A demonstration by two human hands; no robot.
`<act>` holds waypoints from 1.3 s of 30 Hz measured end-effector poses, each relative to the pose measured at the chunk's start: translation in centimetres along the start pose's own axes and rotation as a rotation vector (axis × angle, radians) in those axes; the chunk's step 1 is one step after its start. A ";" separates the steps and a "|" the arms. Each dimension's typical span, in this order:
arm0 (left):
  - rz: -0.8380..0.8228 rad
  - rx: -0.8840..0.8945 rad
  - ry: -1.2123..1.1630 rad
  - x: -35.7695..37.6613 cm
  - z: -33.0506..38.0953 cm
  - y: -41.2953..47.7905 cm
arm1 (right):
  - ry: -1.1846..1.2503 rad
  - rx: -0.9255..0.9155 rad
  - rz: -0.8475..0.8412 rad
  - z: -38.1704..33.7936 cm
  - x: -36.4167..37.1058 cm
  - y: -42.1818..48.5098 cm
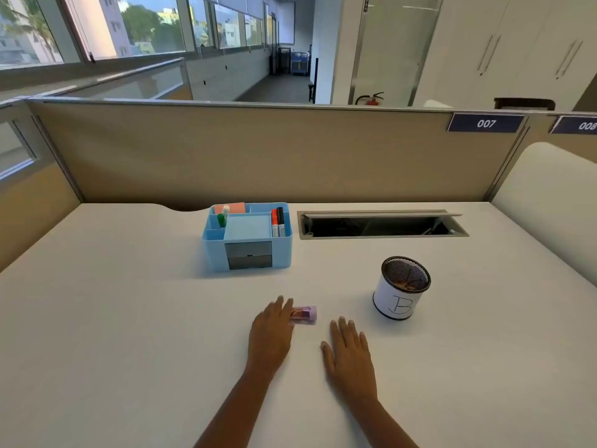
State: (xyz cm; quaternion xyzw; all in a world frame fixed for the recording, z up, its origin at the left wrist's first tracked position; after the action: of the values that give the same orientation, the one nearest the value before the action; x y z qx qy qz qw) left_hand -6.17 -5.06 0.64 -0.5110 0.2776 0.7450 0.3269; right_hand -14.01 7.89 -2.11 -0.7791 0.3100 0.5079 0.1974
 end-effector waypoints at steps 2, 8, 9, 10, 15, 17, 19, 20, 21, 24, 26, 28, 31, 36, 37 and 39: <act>-0.005 0.001 0.009 -0.1 0.4 0.6 | -0.005 -0.005 0.013 0.0 -0.3 0.1; 0.014 0.013 0.087 0.0 1.2 0.5 | 0.015 -0.033 -0.005 -0.1 -0.6 -0.2; 0.015 0.013 0.079 0.2 1.4 0.3 | 0.054 -0.030 -0.009 0.0 -0.7 -0.1; 0.022 0.012 0.058 0.3 1.6 -0.1 | 0.101 -0.021 -0.015 0.0 -0.7 -0.1; 0.103 -0.149 -0.544 -0.5 2.6 -2.6 | 0.679 0.148 0.075 -0.1 -2.3 -0.1; 0.063 -0.152 -0.721 -0.2 3.8 -3.4 | 0.839 0.174 0.085 -0.8 -2.8 -0.1; 0.026 -0.163 -0.814 0.1 4.7 -4.0 | 0.987 0.187 0.048 -1.5 -3.0 0.1; 0.013 -0.173 -0.843 0.3 4.9 -4.2 | 1.069 0.199 0.020 -1.8 -2.9 0.1; 0.001 -0.184 -0.846 0.4 4.9 -4.2 | 1.137 0.208 -0.002 -2.0 -2.8 0.1; -0.010 -0.173 -0.769 0.2 4.5 -4.2 | 1.143 0.185 0.006 -2.2 -3.0 -0.1; 0.023 -0.186 -0.769 -0.7 3.8 -4.0 | 1.103 0.159 0.053 -2.0 -3.5 -0.3; 0.073 -0.227 -0.836 -1.9 3.2 -3.7 | 1.050 0.136 0.083 -2.0 -3.7 -0.6; 0.061 -0.263 -0.894 -2.9 3.2 -2.9 | 0.961 0.113 0.088 -2.3 -3.5 -1.0; -0.097 -0.219 -0.846 -2.8 4.7 -2.5 | 0.785 0.020 0.096 -3.4 -3.8 -1.5; -0.095 -0.214 -0.835 -2.8 4.9 -2.6 | 0.742 0.002 0.094 -3.6 -3.9 -1.6; -0.084 -0.213 -0.820 -2.8 4.9 -2.8 | 0.669 -0.023 0.093 -3.7 -4.1 -1.7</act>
State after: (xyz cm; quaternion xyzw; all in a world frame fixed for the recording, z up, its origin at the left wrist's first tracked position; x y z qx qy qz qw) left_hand -6.13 -0.16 4.62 -0.2143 0.0252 0.8971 0.3857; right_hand -11.55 7.95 3.12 -0.8898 0.3871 0.2360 0.0525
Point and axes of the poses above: each hand's wrist, its own y-axis towards the middle knuckle, its own x-axis out of the palm, z = x × y, the point moved 8 cm from there along y, towards the middle knuckle
